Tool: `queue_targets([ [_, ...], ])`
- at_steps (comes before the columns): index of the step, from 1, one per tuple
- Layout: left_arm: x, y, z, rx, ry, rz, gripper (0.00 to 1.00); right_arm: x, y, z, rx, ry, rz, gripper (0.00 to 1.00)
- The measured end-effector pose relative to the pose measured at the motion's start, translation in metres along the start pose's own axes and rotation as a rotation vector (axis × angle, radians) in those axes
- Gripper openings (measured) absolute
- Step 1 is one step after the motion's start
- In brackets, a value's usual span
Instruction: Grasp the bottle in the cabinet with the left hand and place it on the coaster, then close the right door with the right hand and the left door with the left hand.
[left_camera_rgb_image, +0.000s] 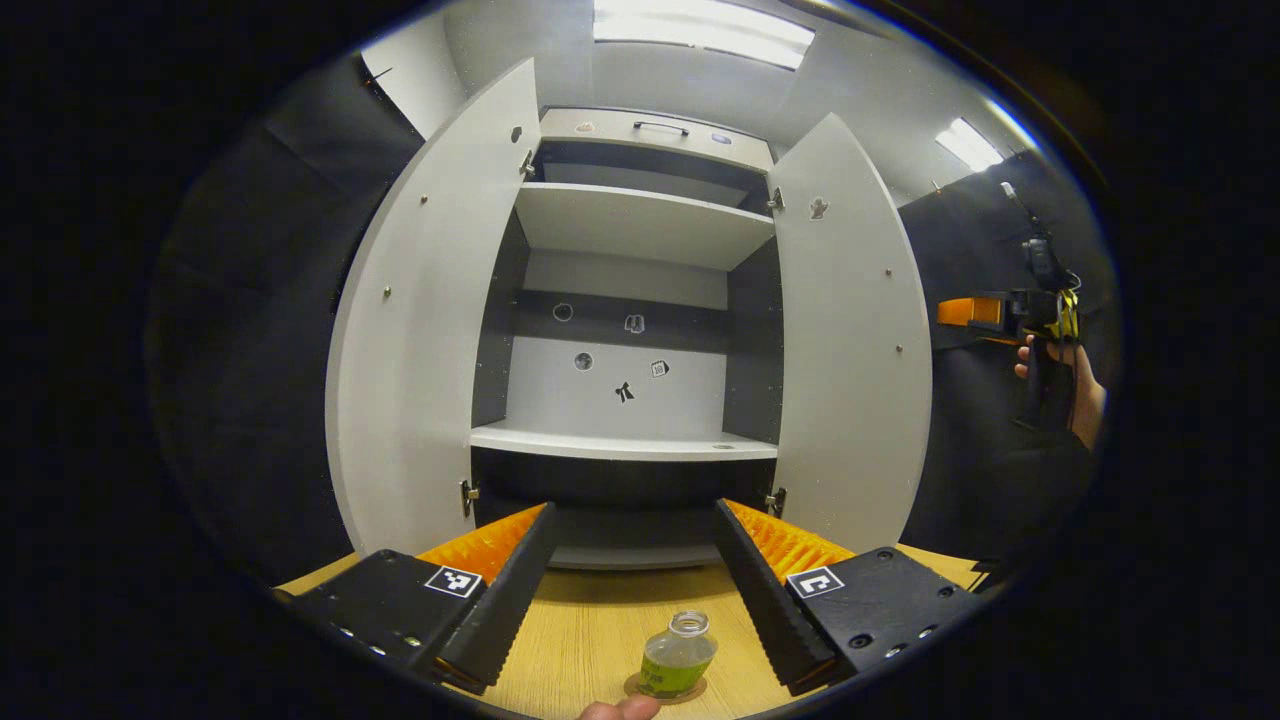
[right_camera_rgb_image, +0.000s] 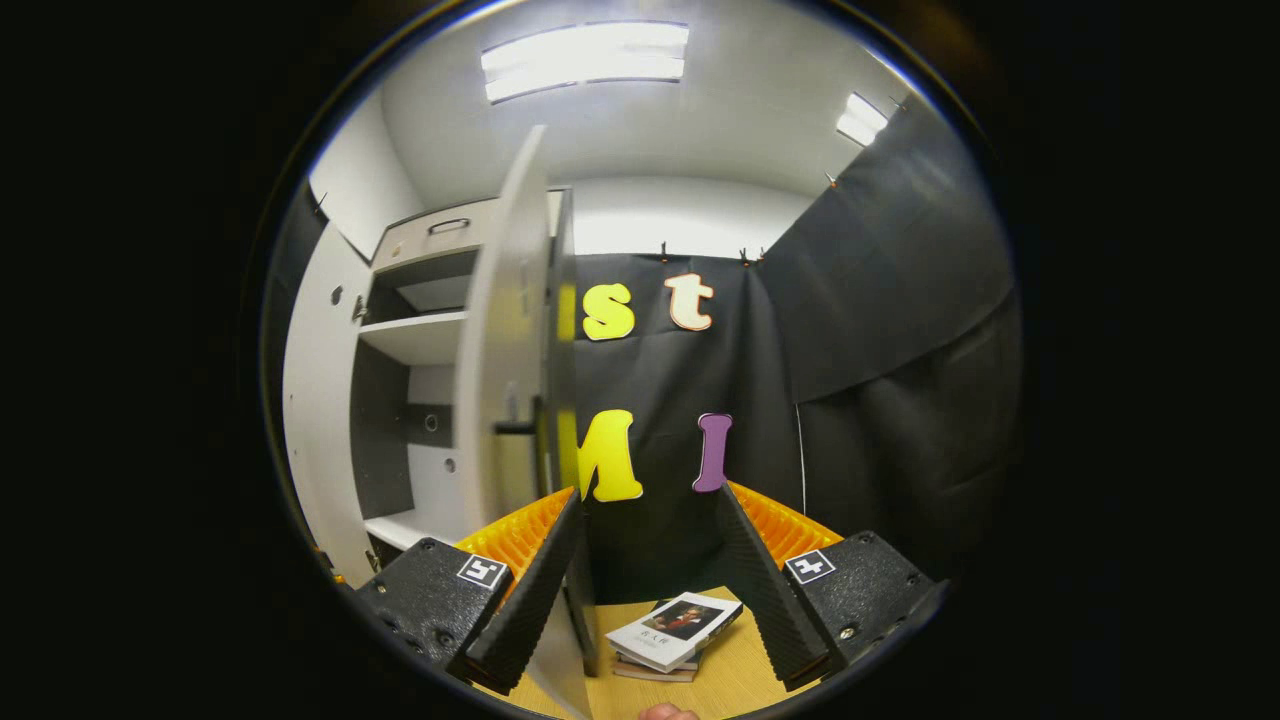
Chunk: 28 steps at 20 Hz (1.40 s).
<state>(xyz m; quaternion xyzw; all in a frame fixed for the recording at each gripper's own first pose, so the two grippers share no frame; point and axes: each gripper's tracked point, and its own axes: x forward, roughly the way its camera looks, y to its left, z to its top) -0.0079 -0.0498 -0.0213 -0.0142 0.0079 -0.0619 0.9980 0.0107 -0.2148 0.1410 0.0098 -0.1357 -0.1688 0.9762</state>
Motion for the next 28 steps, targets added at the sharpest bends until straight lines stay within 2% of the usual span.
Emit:
queue_targets([
  [4, -0.002, -0.002, -0.002, -0.004, -0.002, -0.003, 0.95, 0.026, -0.006, -0.004, -0.009, 0.026, -0.014, 0.83],
  [6, -0.002, -0.001, -0.006, 0.004, 0.007, 0.012, 0.95, 0.032, 0.002, -0.005, -0.004, 0.035, 0.012, 0.83],
  [7, -0.003, -0.001, -0.006, 0.005, 0.007, 0.016, 0.95, 0.033, 0.008, -0.008, 0.001, 0.046, 0.032, 0.83],
  [10, -0.004, 0.001, -0.007, 0.007, 0.000, 0.025, 0.94, 0.031, 0.007, -0.009, 0.005, 0.037, 0.010, 0.82],
  [12, -0.005, 0.003, -0.009, 0.013, 0.005, 0.034, 0.95, 0.028, 0.015, -0.009, 0.008, 0.038, 0.022, 0.82],
  [15, -0.005, 0.003, -0.009, 0.013, 0.002, 0.024, 0.95, 0.023, 0.022, -0.009, -0.049, 0.041, 0.016, 0.82],
  [18, -0.007, 0.004, -0.003, 0.006, -0.002, 0.026, 0.95, 0.017, 0.044, -0.006, -0.112, 0.044, 0.066, 0.82],
  [28, -0.014, 0.011, 0.013, 0.014, -0.015, 0.055, 0.95, 0.013, 0.132, -0.019, -0.077, 0.042, 0.265, 0.82],
])
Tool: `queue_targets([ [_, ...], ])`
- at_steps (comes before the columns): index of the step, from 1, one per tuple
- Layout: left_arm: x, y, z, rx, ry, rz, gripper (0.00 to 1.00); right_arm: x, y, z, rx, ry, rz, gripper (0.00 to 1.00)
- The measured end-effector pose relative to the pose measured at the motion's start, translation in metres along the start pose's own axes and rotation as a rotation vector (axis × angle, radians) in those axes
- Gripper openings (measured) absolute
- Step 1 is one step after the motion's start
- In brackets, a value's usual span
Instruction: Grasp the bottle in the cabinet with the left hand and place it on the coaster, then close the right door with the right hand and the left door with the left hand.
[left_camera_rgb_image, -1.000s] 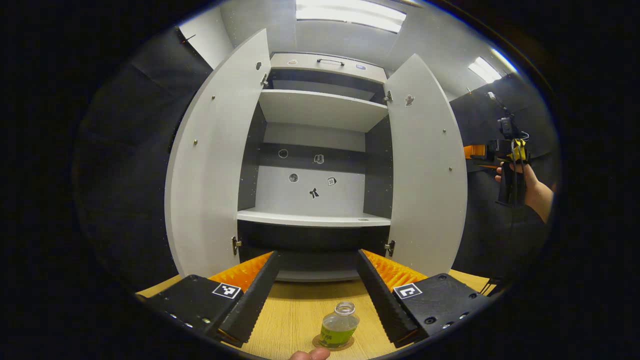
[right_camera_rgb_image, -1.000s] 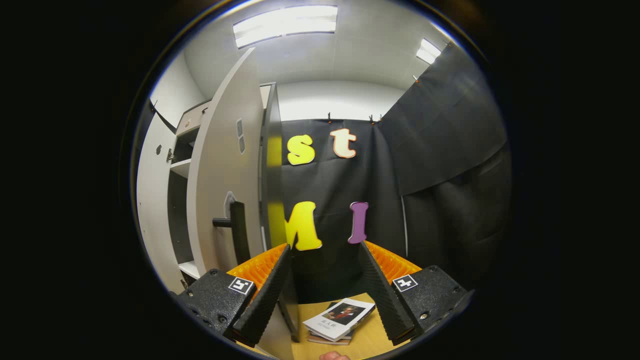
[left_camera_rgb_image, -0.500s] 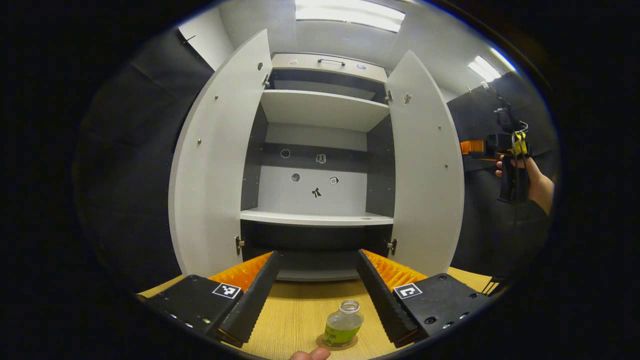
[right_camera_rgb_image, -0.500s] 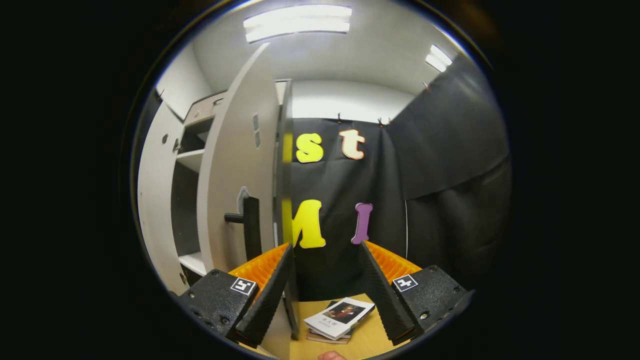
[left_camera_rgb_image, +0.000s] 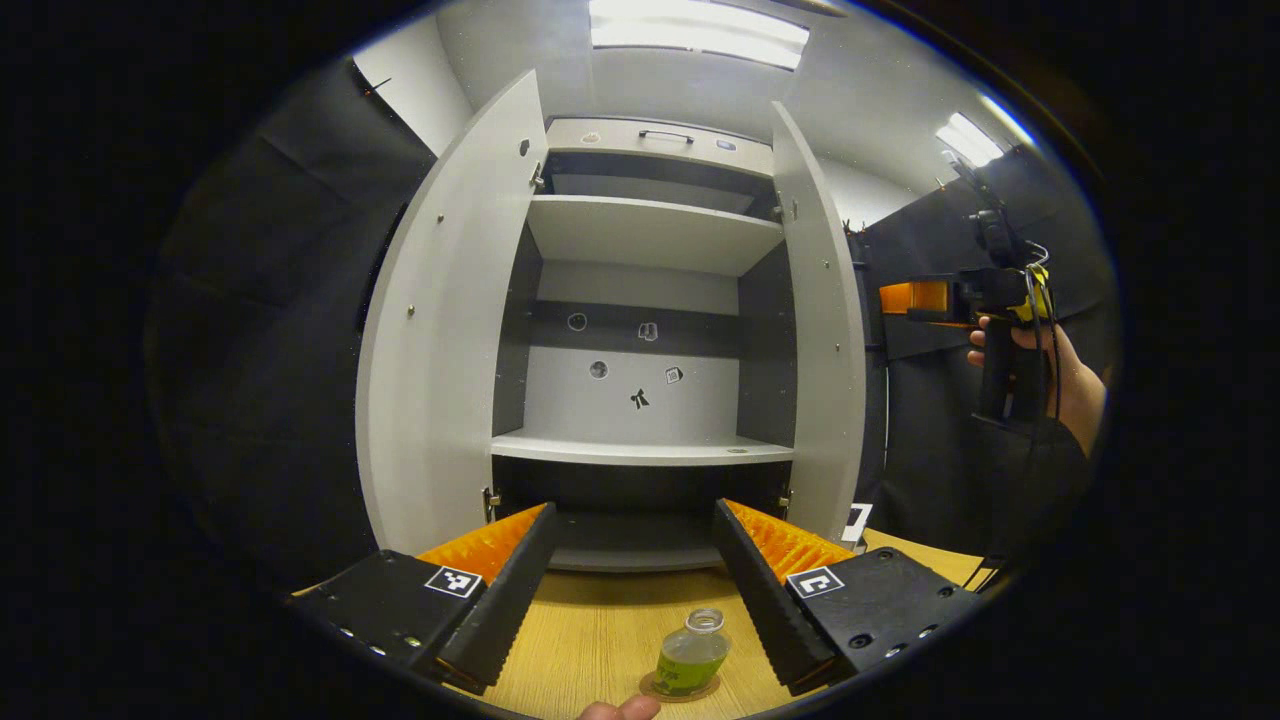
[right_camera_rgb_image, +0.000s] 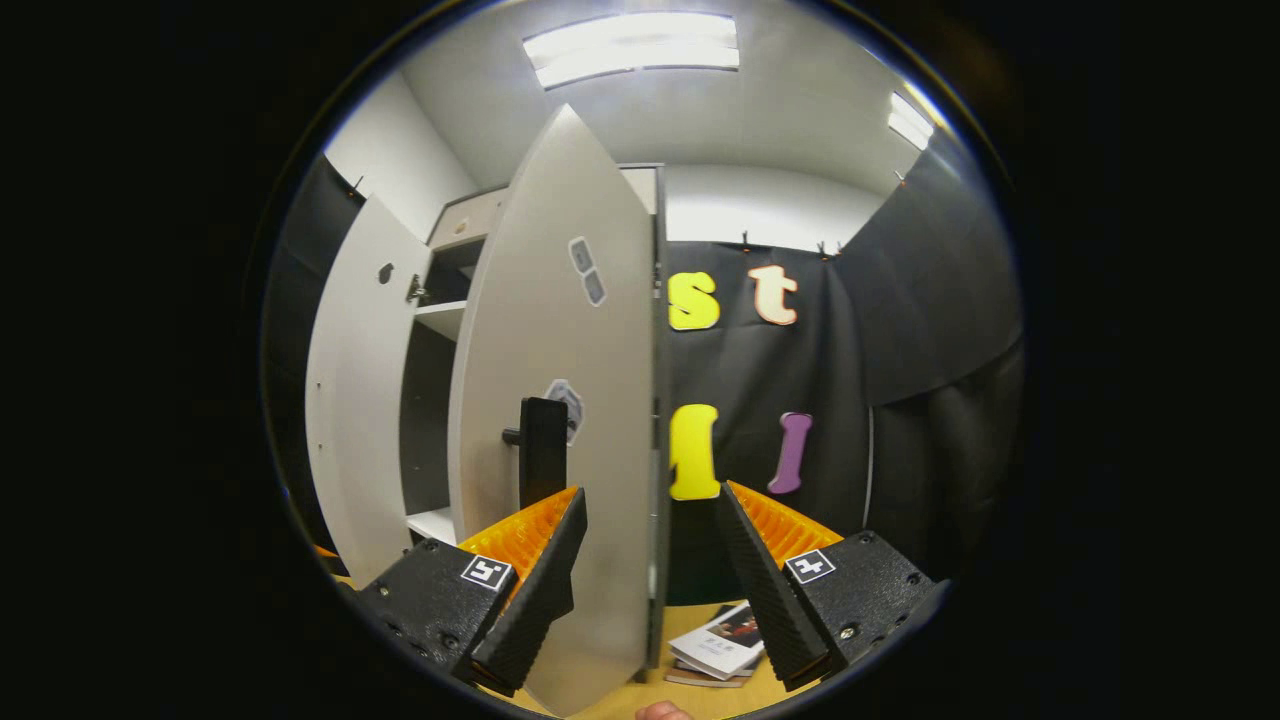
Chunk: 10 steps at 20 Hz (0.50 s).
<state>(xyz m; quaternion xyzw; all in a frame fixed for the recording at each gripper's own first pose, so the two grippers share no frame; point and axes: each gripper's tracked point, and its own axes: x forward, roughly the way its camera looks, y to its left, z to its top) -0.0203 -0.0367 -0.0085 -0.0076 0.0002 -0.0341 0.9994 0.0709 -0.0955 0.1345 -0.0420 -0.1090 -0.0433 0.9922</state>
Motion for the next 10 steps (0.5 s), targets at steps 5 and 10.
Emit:
queue_targets([
  [5, -0.003, 0.001, 0.002, -0.018, 0.007, 0.012, 0.95, 0.008, 0.027, -0.009, 0.033, 0.014, 0.066, 0.83],
  [10, -0.005, 0.020, 0.013, -0.027, 0.000, 0.057, 0.95, -0.012, 0.027, -0.010, 0.041, 0.001, 0.053, 0.84],
])
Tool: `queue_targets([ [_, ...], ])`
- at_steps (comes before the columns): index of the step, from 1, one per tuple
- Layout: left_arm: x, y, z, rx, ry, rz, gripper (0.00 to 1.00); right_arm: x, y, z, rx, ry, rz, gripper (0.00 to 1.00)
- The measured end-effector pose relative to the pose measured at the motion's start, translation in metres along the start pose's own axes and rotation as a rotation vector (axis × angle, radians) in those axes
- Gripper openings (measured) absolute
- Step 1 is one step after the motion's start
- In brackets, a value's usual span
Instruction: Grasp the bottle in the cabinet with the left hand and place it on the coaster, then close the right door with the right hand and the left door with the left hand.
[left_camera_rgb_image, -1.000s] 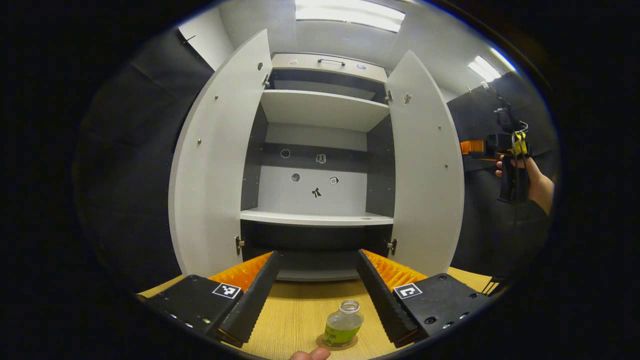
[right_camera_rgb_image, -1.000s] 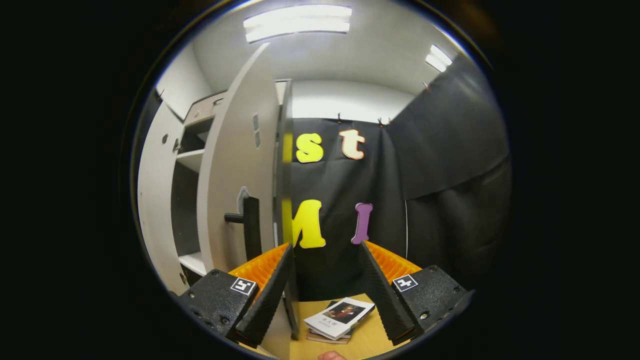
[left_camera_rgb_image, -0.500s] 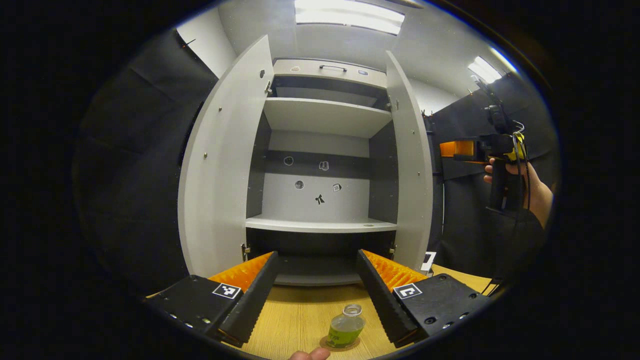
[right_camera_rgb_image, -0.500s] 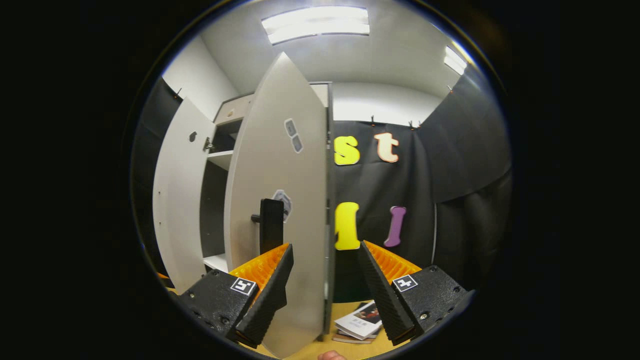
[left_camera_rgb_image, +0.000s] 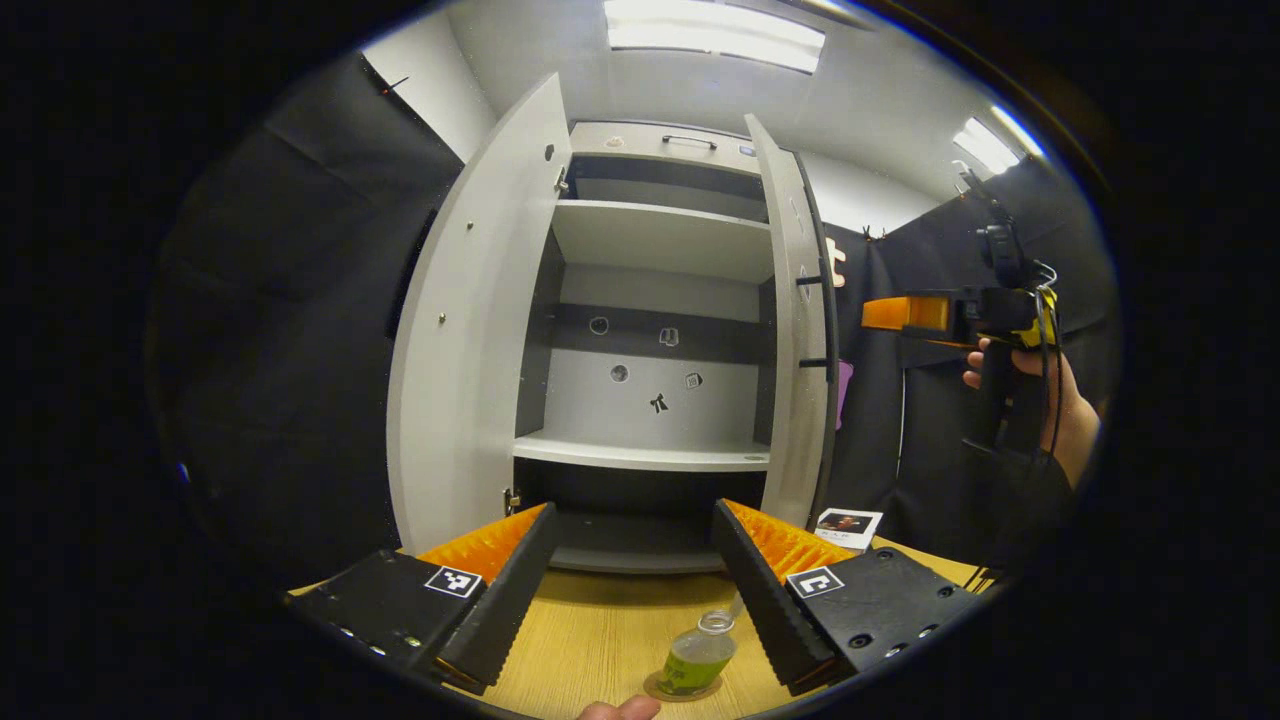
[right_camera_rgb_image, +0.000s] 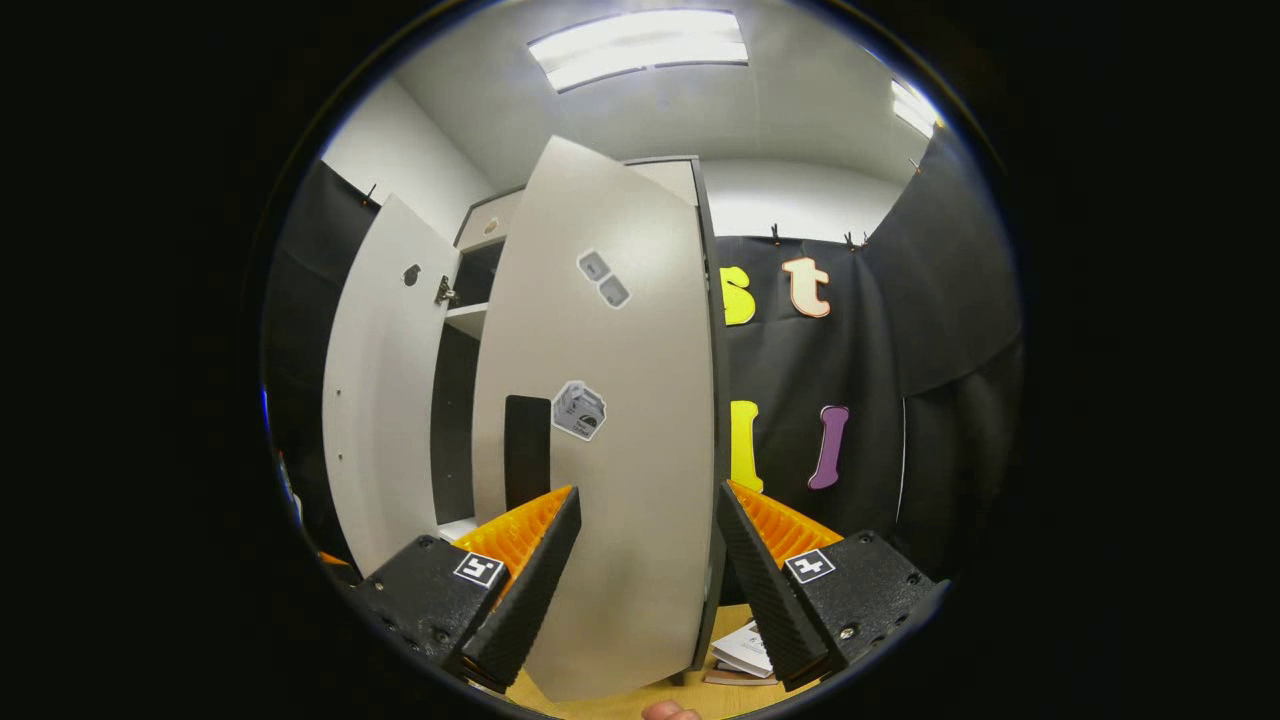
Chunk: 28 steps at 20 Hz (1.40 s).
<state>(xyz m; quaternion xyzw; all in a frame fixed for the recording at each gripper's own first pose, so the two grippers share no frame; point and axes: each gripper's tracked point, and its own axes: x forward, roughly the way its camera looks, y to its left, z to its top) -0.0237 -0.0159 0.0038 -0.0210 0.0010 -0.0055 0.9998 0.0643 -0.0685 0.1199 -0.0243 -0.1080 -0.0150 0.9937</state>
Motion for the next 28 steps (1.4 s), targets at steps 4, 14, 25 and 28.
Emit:
queue_targets([
  [4, 0.000, 0.026, 0.019, -0.040, -0.012, 0.048, 0.99, -0.027, -0.005, -0.022, 0.016, -0.011, -0.049, 0.84],
  [14, 0.001, 0.165, 0.076, 0.060, -0.123, 0.401, 0.95, -0.097, 0.007, -0.109, 0.062, 0.123, -0.046, 0.84],
  [25, 0.046, 0.258, 0.168, 0.144, -0.307, 0.619, 0.99, -0.115, -0.031, -0.115, 0.069, 0.178, -0.141, 0.84],
  [28, 0.054, 0.263, 0.179, 0.192, -0.342, 0.625, 0.90, -0.116, -0.040, -0.108, 0.069, 0.167, -0.171, 0.84],
])
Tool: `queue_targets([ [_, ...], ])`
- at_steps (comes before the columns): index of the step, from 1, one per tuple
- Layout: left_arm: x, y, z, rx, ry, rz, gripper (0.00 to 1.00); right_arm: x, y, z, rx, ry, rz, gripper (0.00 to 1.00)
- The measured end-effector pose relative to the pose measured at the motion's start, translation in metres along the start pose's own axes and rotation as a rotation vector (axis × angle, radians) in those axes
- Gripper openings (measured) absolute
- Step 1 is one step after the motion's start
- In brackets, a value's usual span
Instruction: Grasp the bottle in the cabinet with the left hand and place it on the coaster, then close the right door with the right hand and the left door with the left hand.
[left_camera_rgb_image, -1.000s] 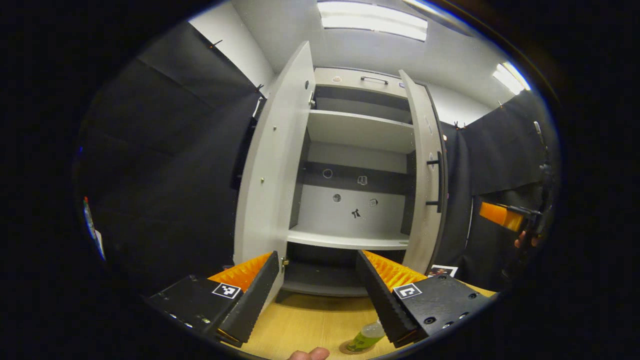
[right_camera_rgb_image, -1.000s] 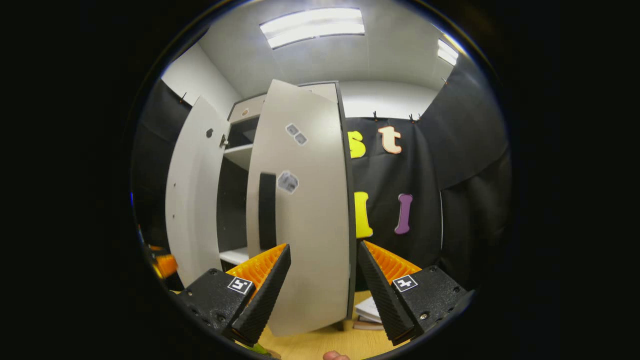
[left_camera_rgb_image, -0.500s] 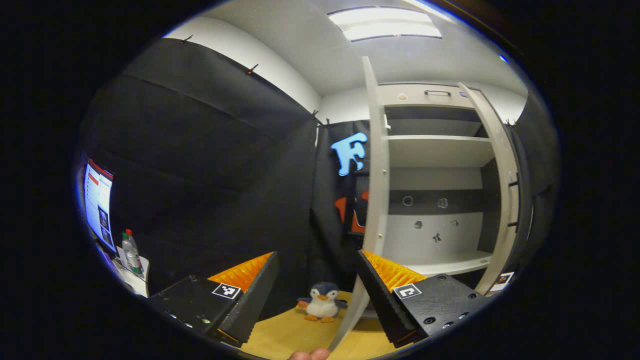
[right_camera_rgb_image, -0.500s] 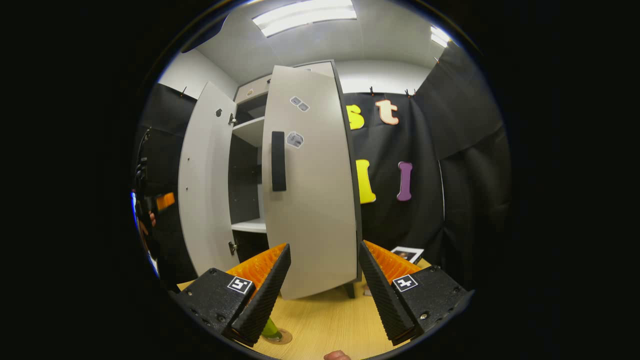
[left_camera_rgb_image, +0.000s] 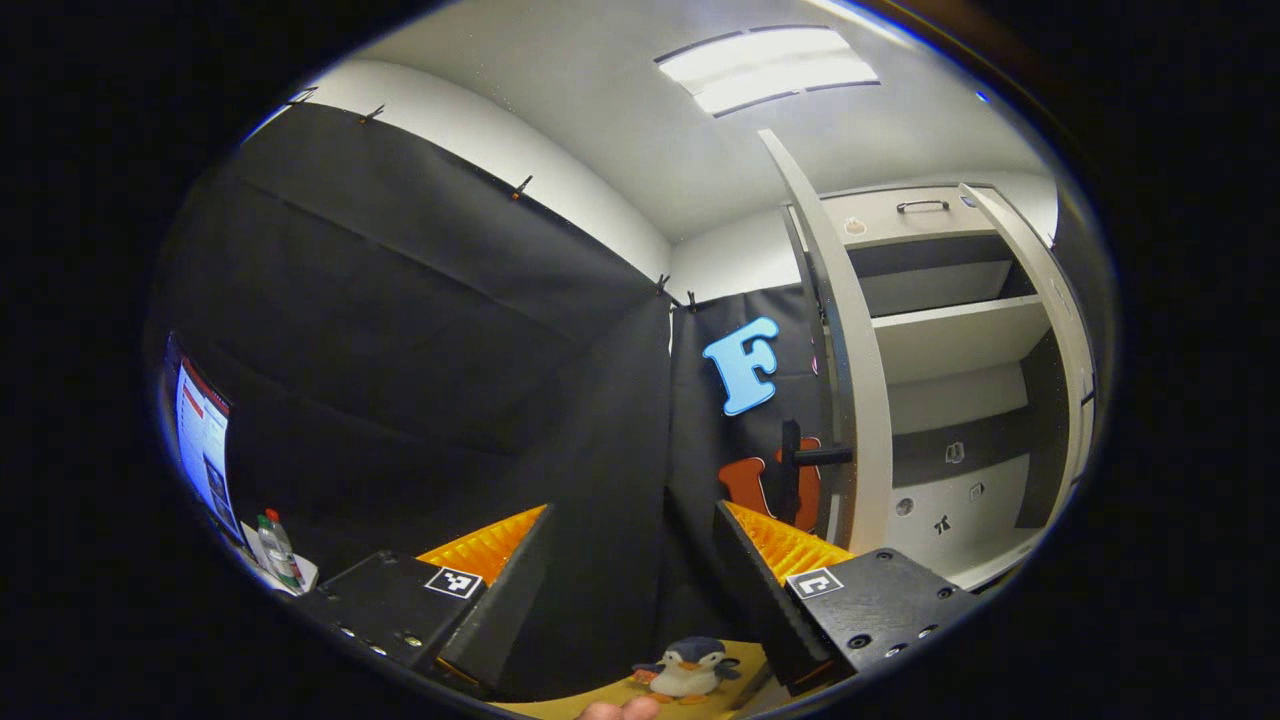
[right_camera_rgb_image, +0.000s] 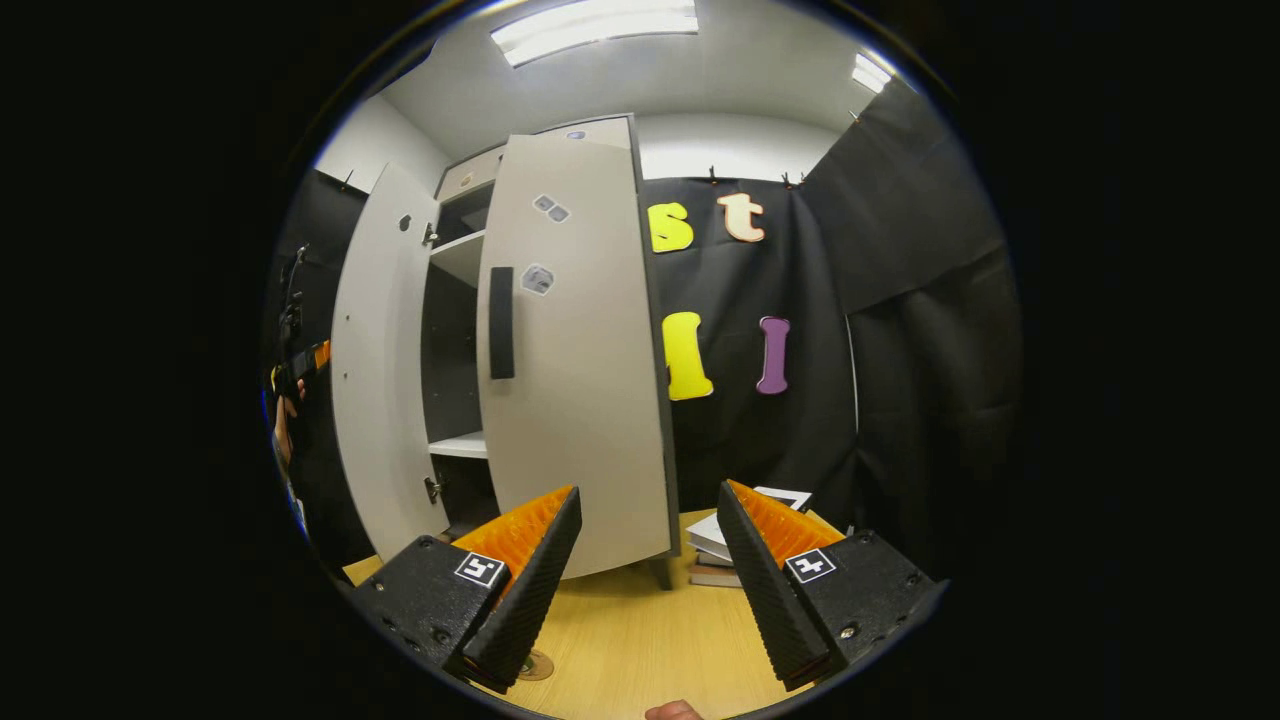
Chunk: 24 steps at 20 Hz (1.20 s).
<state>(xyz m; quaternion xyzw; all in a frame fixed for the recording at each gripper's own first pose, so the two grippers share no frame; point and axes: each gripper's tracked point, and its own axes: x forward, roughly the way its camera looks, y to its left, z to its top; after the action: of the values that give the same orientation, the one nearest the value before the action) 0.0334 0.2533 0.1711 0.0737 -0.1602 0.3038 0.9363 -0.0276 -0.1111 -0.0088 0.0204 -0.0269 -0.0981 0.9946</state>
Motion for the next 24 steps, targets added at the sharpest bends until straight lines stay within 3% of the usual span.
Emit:
queue_targets([
  [1, -0.002, 0.000, 0.001, 0.011, -0.007, -0.008, 0.99, 0.000, -0.001, 0.003, 0.001, -0.004, -0.002, 0.84],
  [3, -0.001, -0.005, 0.005, -0.004, -0.034, -0.024, 0.87, -0.002, -0.004, 0.006, 0.001, -0.013, -0.010, 0.83],
  [4, 0.000, -0.007, 0.003, -0.019, -0.019, -0.029, 0.99, -0.002, -0.007, 0.007, 0.000, -0.017, -0.014, 0.83],
  [6, 0.002, -0.011, 0.002, -0.044, 0.012, -0.067, 0.99, -0.005, -0.009, 0.005, -0.001, -0.015, -0.016, 0.83],
  [7, 0.003, -0.014, -0.002, -0.062, 0.035, -0.083, 0.89, -0.005, -0.009, 0.005, 0.002, -0.013, -0.014, 0.83],
  [12, -0.012, -0.039, 0.003, -0.065, 0.076, -0.135, 0.89, -0.003, -0.006, 0.008, 0.016, -0.011, 0.004, 0.83],
  [13, -0.019, -0.049, 0.005, -0.073, 0.078, -0.159, 0.93, -0.004, -0.005, 0.009, 0.015, -0.016, 0.007, 0.83],
  [14, -0.026, -0.060, 0.007, -0.087, 0.083, -0.183, 0.89, -0.003, -0.005, 0.011, 0.013, -0.019, 0.008, 0.83],
  [18, -0.044, -0.110, 0.008, -0.127, 0.112, -0.290, 0.89, -0.008, -0.012, 0.014, 0.020, -0.025, -0.007, 0.83],
  [19, -0.046, -0.125, 0.011, -0.132, 0.113, -0.324, 0.96, -0.011, -0.015, 0.015, 0.026, -0.026, -0.018, 0.83],
  [22, -0.056, -0.168, 0.015, -0.140, 0.117, -0.443, 0.98, -0.020, -0.026, 0.013, 0.050, -0.027, -0.054, 0.83],
  [24, -0.060, -0.180, 0.022, -0.127, 0.093, -0.470, 0.99, -0.024, -0.028, 0.014, 0.062, -0.029, -0.070, 0.83],
])
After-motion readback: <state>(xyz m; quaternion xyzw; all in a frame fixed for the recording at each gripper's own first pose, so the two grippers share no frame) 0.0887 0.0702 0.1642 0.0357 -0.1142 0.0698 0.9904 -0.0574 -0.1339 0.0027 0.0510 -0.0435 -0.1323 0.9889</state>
